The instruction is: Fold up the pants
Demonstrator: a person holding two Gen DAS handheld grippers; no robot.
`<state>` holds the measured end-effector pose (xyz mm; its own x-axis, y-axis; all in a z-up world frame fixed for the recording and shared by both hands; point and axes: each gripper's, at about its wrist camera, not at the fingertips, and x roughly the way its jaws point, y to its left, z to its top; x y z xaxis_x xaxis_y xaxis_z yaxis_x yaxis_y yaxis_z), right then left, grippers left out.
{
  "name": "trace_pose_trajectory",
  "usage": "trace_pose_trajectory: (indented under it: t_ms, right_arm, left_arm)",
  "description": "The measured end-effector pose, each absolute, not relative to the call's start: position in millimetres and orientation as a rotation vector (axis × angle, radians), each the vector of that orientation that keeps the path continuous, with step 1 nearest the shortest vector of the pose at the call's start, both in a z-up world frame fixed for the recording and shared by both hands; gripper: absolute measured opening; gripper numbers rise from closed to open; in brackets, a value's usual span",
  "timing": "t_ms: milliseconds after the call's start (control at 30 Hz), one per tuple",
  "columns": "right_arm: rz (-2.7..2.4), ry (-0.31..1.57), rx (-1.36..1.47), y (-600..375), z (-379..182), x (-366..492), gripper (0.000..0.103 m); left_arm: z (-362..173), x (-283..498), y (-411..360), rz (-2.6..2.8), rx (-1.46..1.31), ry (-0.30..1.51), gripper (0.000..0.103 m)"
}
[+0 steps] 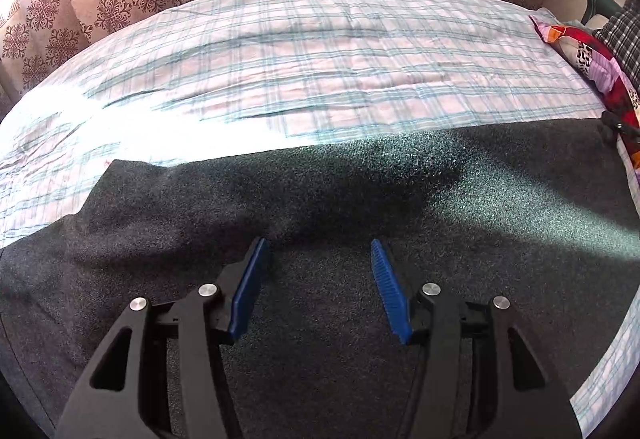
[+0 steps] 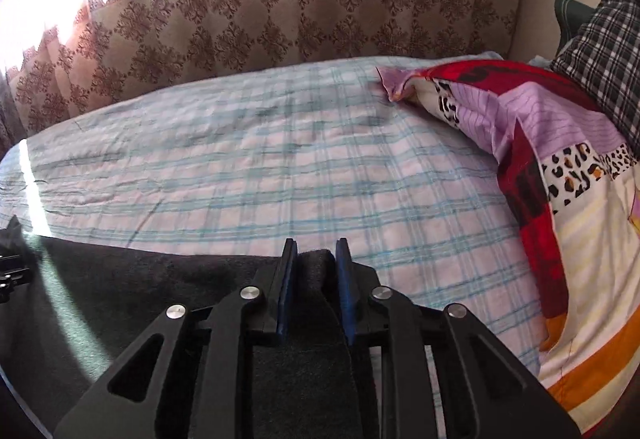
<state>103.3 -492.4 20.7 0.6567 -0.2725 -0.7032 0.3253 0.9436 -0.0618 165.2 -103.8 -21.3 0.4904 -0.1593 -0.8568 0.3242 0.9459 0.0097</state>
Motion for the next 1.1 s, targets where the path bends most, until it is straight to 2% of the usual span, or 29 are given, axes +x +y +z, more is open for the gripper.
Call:
trace_pose_trajectory:
  t_ms: [33,67,233,333,500,600,667,767,967,1100]
  right_arm:
    - [-0.372,0.771,0.054,-493,22,102,0.054]
    - [-0.391,0.759,0.040,-491,25,99,0.059]
    - [-0.473,0.698,-0.055,-463,47,78,0.059]
    - [-0.444,0.670,-0.009,-450,54,67,0.059]
    - [-0.363,0.764,0.121,-448,26,80,0.059]
    - [-0.374,0.837,0.146,-459,-3,89,0.059]
    - [-0.381,0.840,0.106,-454,-5,93,0.060]
    - [-0.396,0.854,0.082,-450,-6,96,0.061]
    - [-0.421,0.815,0.138,-445,24,70,0.061]
    - [-0.377,0.794,0.145,-421,38,46,0.061]
  left_arm:
    - [-18,164,-101,-0.301,0.180,1.015,0.056]
    - [-14,164,-97,-0.297,0.176,1.008,0.056]
    - [8,172,-42,-0.200,0.086,0.969,0.056]
    - [6,189,-7,-0.109,0.011,0.976,0.056]
    - [-10,214,14,-0.035,0.030,0.970,0.056]
    - [-24,221,20,-0.014,0.072,0.966,0.062]
    - [-28,224,21,-0.016,0.089,0.949,0.070]
    - [-27,226,26,-0.011,0.068,0.951,0.071]
    - [7,188,48,-0.001,0.019,0.909,0.071]
    - [12,152,71,0.039,0.071,0.907,0.071]
